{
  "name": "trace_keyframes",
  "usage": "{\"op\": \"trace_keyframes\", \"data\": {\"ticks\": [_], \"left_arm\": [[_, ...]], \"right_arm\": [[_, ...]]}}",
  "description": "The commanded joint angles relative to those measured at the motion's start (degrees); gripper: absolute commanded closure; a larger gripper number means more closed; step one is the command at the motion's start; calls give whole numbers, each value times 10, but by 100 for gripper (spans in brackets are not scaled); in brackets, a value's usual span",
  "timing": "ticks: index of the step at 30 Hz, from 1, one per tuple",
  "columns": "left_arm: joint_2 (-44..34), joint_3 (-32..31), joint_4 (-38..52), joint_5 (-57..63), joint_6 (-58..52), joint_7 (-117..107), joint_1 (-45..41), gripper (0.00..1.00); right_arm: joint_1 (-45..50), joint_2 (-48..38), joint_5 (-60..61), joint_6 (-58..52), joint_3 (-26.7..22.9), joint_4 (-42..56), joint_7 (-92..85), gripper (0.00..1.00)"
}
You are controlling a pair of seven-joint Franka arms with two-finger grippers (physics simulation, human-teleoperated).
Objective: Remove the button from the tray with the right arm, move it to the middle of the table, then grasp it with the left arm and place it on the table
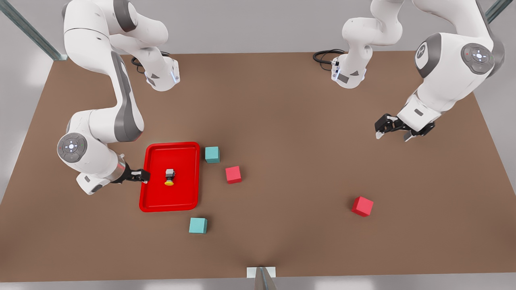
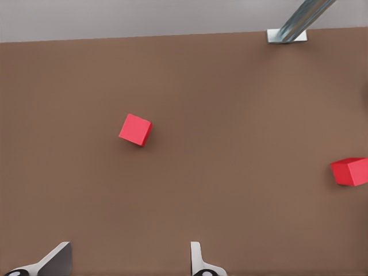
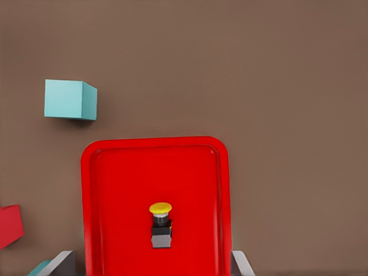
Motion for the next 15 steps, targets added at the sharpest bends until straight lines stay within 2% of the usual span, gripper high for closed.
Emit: {"op": "trace_keyframes", "data": {"ticks": [1,10,15], "left_arm": [[-1,-1,0,0,2,8,13,0],[0,-8,-1,1,-5,8,14,0],[1,-9,-1,1,-7,8,14,0]], "right_arm": [[-1,-1,1,1,0,0,30,0],[12,42,6,-32,3,-2,33,0],[10,147,-1,38,3,-2,35,0]]}}
